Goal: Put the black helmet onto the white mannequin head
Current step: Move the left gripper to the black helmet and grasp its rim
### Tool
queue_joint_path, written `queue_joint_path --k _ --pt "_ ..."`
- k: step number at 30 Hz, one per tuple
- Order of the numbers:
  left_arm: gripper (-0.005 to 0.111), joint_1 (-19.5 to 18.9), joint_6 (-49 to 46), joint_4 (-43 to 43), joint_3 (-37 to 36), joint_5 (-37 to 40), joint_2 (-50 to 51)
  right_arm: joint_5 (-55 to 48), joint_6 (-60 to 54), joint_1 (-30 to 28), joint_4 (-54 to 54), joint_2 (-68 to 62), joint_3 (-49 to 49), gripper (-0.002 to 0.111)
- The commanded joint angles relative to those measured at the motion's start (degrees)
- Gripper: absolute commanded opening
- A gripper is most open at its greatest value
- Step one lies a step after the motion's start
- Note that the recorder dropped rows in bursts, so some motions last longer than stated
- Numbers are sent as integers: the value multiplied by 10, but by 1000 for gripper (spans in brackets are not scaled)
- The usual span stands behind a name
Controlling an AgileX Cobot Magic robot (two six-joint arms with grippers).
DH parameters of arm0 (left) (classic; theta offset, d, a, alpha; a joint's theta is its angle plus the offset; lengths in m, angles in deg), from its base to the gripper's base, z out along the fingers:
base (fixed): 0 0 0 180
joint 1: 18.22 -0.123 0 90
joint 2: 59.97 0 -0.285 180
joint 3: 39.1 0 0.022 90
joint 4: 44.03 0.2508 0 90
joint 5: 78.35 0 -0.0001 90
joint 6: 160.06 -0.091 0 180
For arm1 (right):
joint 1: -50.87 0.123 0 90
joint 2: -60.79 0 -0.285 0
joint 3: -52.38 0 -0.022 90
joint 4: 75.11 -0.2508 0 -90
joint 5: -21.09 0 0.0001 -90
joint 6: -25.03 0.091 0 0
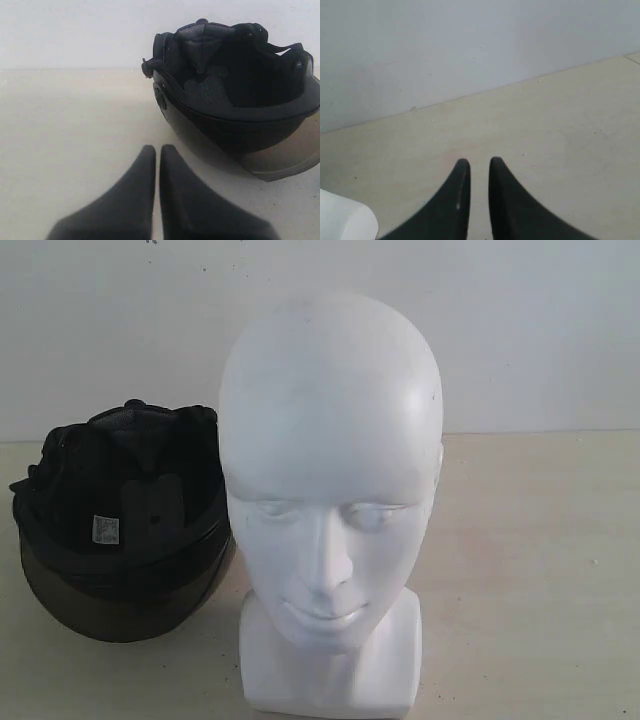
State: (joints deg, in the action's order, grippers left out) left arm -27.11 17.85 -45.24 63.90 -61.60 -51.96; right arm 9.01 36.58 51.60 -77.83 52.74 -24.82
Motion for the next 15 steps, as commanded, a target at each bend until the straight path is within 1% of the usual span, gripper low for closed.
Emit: queue_joint_path --k 1,3,4,5,6,7,8,9,10,11,12,13,14,15 --pt "4 3 21 -55 29 0 -2 2 -1 -2 0 3 0 13" --pt "4 3 31 -106 79 0 -2 2 -1 -2 0 3 0 13" --pt "4 3 32 -145 138 1 -2 2 -1 -2 0 3 0 13" --pt "4 3 32 -155 160 6 -2 2 -1 -2 0 3 0 13" --pt "4 3 32 -173 208 35 -2 2 -1 -2 0 3 0 13" --pt "4 3 32 -177 223 50 -2 2 -1 -2 0 3 0 13" --pt "4 3 32 -187 251 86 -2 2 -1 -2 0 3 0 13" --pt "4 3 32 -197 258 92 -2 2 -1 -2 0 3 0 13" --pt "4 3 32 -221 261 78 -2 2 -1 -2 0 3 0 13" --pt "4 3 33 -259 261 61 -2 2 -1 -2 0 3 0 13" --pt "4 3 43 -284 261 62 -2 2 -1 -2 0 3 0 13" --pt "4 3 41 -342 261 80 -2 2 -1 -2 0 3 0 13" --pt "4 3 12 -384 261 105 -2 2 -1 -2 0 3 0 13" --pt "4 3 -105 -445 261 169 -2 2 -1 -2 0 3 0 13"
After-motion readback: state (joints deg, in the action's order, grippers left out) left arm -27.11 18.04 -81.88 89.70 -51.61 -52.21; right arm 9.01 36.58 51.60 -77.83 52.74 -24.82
